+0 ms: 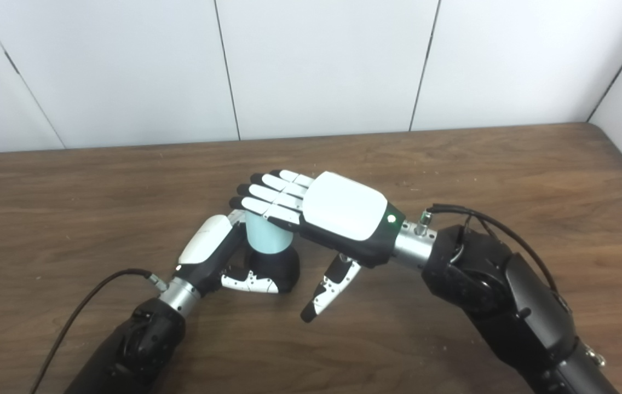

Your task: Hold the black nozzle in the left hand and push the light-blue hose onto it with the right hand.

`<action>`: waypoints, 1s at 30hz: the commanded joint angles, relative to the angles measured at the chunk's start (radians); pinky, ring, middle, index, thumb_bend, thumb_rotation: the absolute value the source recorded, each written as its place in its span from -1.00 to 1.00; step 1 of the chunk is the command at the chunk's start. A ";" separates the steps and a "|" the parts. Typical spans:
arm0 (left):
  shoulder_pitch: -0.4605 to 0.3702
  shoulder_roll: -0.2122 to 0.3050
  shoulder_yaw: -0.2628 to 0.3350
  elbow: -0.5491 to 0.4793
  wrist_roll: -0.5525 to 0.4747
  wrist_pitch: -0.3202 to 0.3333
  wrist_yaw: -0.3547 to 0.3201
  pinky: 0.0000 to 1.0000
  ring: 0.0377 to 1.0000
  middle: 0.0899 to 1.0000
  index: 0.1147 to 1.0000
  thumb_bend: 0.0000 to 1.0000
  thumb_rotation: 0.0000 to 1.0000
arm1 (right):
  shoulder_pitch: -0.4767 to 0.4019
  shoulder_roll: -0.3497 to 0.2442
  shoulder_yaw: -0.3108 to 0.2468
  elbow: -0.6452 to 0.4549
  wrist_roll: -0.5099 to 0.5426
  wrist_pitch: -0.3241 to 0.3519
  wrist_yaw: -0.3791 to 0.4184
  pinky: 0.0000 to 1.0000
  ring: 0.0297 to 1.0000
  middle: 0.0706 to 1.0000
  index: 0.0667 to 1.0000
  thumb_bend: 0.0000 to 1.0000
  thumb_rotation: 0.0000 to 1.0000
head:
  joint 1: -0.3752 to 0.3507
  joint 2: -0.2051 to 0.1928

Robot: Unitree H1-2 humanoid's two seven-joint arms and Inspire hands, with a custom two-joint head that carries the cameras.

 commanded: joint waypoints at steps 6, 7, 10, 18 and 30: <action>0.185 0.027 -0.058 0.103 0.023 0.024 -0.043 1.00 1.00 0.80 -0.34 0.49 0.04 | 0.030 -0.013 0.055 0.004 -0.060 0.013 0.085 0.97 0.97 1.00 0.99 0.61 -0.07 | 0.000 0.003; 0.185 0.027 -0.058 0.103 0.023 0.024 -0.043 1.00 1.00 0.80 -0.34 0.49 0.04 | 0.030 -0.013 0.055 0.005 -0.060 0.013 0.085 0.97 0.97 1.00 0.99 0.61 -0.07 | 0.000 0.003; 0.185 0.026 -0.057 0.101 0.022 0.025 -0.044 1.00 1.00 0.80 -0.33 0.49 0.04 | 0.030 -0.013 0.055 0.003 -0.062 0.016 0.088 0.98 0.97 1.00 0.99 0.61 -0.07 | -0.001 0.003; 0.188 0.030 -0.057 0.095 0.019 0.027 -0.045 1.00 1.00 0.80 -0.33 0.48 0.03 | 0.034 -0.009 0.057 0.000 -0.066 0.016 0.083 0.98 0.97 1.00 0.99 0.61 -0.06 | 0.001 0.005; 0.191 0.032 -0.057 0.089 0.015 0.028 -0.046 1.00 1.00 0.80 -0.34 0.48 0.03 | 0.039 -0.003 0.063 0.011 -0.074 0.008 0.060 0.97 0.97 1.00 0.98 0.62 -0.06 | 0.003 0.005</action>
